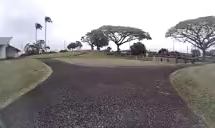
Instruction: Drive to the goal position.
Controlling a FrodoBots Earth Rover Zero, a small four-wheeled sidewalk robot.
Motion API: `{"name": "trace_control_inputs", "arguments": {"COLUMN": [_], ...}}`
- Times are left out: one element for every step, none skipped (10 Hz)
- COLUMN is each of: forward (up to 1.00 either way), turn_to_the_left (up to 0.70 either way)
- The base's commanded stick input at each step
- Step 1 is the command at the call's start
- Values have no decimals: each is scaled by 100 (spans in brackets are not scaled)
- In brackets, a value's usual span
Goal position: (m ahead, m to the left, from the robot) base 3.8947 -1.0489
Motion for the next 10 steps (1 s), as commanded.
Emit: {"name": "trace_control_inputs", "arguments": {"forward": [70, 70, 70, 70, 70, 70, 70, 70, 70, 70], "turn_to_the_left": [0, 0, 0, 0, -3, -6, -11, -20, -29, -12]}}
